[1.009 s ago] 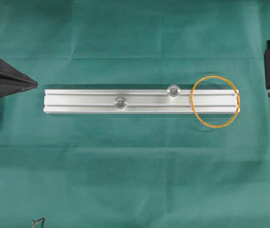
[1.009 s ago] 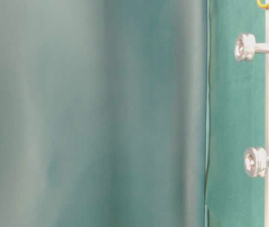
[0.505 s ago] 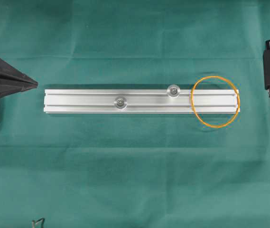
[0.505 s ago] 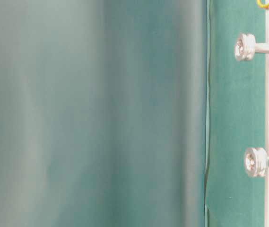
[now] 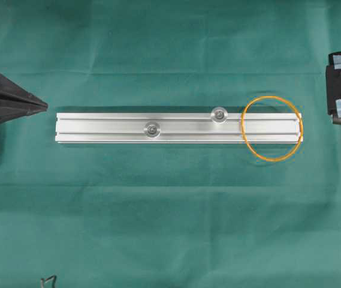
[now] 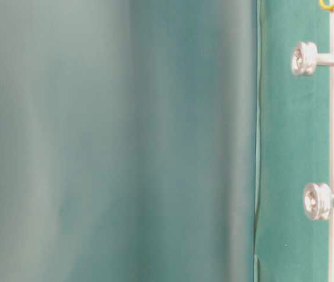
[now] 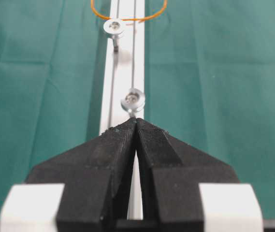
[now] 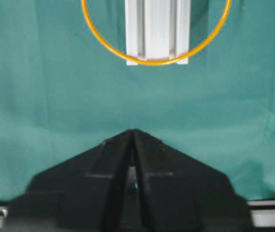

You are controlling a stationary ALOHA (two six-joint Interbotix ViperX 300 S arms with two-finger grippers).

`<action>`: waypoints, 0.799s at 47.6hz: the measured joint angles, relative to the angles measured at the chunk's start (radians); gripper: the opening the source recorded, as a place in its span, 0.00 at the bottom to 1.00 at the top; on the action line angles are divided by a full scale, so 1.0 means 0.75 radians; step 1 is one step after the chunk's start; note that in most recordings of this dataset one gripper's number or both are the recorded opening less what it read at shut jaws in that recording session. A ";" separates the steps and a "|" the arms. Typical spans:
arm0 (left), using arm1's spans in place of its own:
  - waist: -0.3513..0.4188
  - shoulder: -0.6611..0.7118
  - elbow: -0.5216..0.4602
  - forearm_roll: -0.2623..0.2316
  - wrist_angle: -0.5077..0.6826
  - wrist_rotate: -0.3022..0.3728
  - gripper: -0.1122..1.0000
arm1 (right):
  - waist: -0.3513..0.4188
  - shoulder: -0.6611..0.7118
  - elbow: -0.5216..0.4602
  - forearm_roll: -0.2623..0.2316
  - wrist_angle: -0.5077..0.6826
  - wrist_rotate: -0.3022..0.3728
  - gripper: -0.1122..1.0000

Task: Hook the rubber onto the shaft.
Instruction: 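Open the right gripper and move it over the orange rubber band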

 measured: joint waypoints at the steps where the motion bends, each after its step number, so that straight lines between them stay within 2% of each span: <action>1: 0.000 0.000 0.000 0.000 0.002 0.000 0.10 | 0.000 0.000 0.000 0.000 0.000 0.000 0.39; 8: 0.000 0.000 0.000 0.000 0.000 0.000 0.10 | 0.000 0.000 0.000 -0.004 0.000 -0.002 0.81; 10: 0.000 0.000 0.000 0.000 0.000 0.000 0.10 | 0.000 0.000 0.000 -0.004 0.000 -0.002 0.90; 13: 0.000 0.000 0.000 0.000 0.002 0.000 0.10 | 0.000 0.000 0.000 -0.004 0.002 0.000 0.98; 38: 0.000 0.000 -0.006 0.000 0.000 0.000 0.10 | 0.000 0.000 0.000 -0.008 -0.002 0.000 0.97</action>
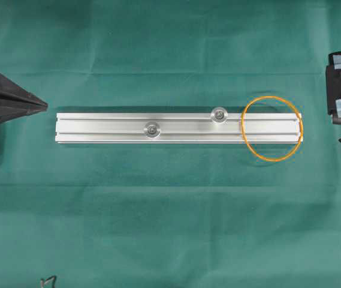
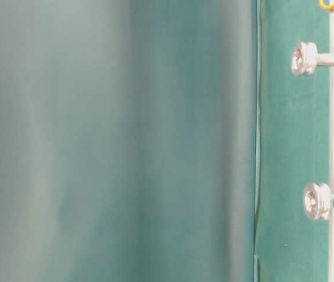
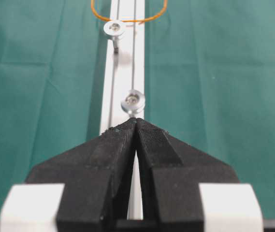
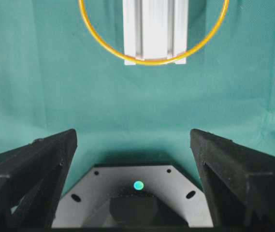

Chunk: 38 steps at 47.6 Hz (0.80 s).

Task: Hook the rubber onto the shaft.
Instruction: 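Open the right gripper and move it over the orange rubber band, then lower the open right gripper onto the band's near edge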

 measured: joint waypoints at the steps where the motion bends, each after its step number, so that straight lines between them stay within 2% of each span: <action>1: 0.000 0.000 0.000 0.000 0.000 0.000 0.10 | 0.000 0.000 0.000 0.000 -0.002 0.000 0.97; 38: 0.000 0.002 0.000 0.002 0.002 0.000 0.10 | -0.002 0.276 -0.129 0.000 -0.211 0.000 0.97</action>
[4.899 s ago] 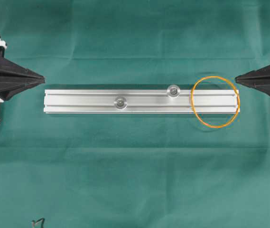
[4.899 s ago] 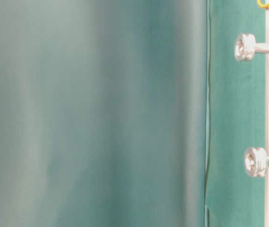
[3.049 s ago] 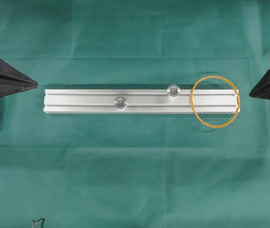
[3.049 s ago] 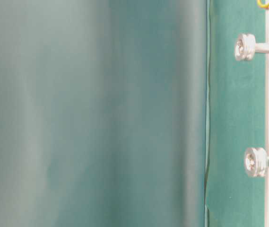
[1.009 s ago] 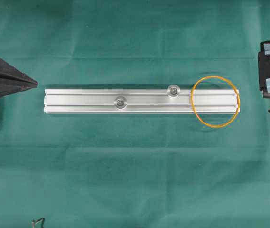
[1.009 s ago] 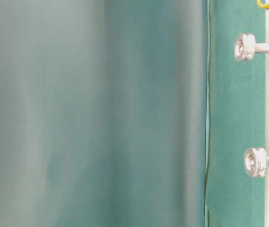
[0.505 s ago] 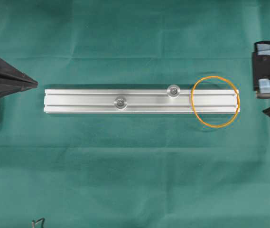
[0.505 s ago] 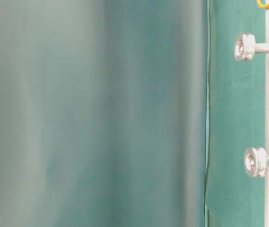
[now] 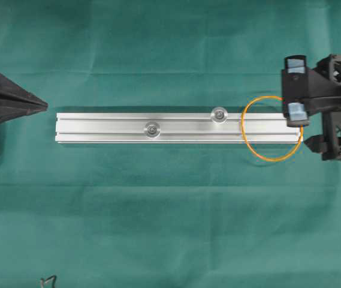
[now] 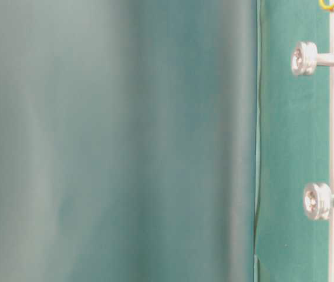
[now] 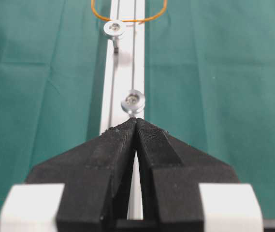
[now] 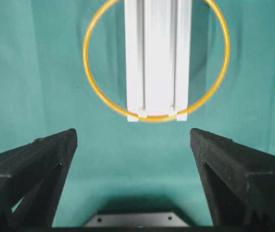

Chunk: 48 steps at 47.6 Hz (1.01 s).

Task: Hook the rubber onto the shaft.
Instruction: 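Lower the open right gripper onto the band's near edge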

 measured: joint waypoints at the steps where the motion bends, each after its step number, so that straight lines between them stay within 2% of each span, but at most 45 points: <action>1: 0.000 0.000 0.000 -0.002 0.000 -0.002 0.10 | 0.002 0.012 -0.006 0.000 -0.008 0.000 0.97; 14: 0.000 -0.002 0.000 -0.002 0.000 0.000 0.10 | 0.002 0.102 -0.059 0.000 -0.063 0.000 0.97; 48: 0.000 0.000 -0.008 -0.002 0.000 -0.002 0.10 | 0.002 0.112 -0.067 0.004 -0.072 0.000 0.97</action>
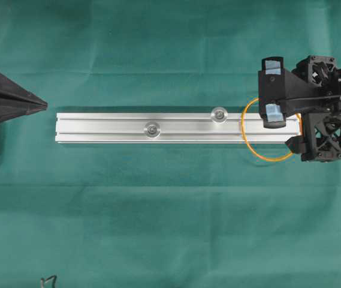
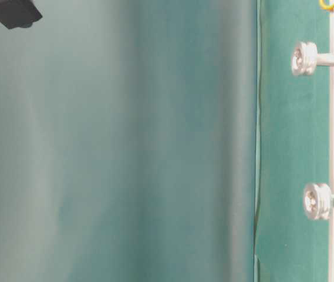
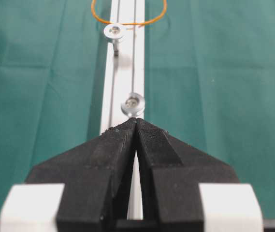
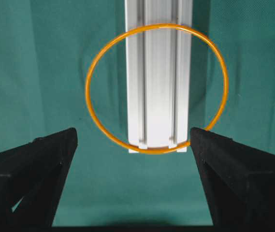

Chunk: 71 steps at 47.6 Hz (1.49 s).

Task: Hook the rubber onto the shaft.
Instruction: 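Lower the open right gripper onto the band's near edge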

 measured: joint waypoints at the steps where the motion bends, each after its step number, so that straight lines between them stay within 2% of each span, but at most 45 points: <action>1: 0.002 0.000 0.000 0.002 -0.002 0.000 0.10 | 0.000 0.000 0.000 0.002 0.000 0.000 0.97; 14: 0.000 0.000 0.000 0.000 0.006 0.000 0.10 | 0.014 0.031 0.037 0.039 -0.045 0.002 0.97; 22: 0.000 0.000 0.000 0.002 0.012 0.000 0.10 | 0.043 0.061 0.080 0.061 -0.131 0.006 0.97; 71: 0.000 0.000 0.000 0.000 0.022 0.000 0.10 | 0.094 0.182 0.268 0.065 -0.444 0.008 0.97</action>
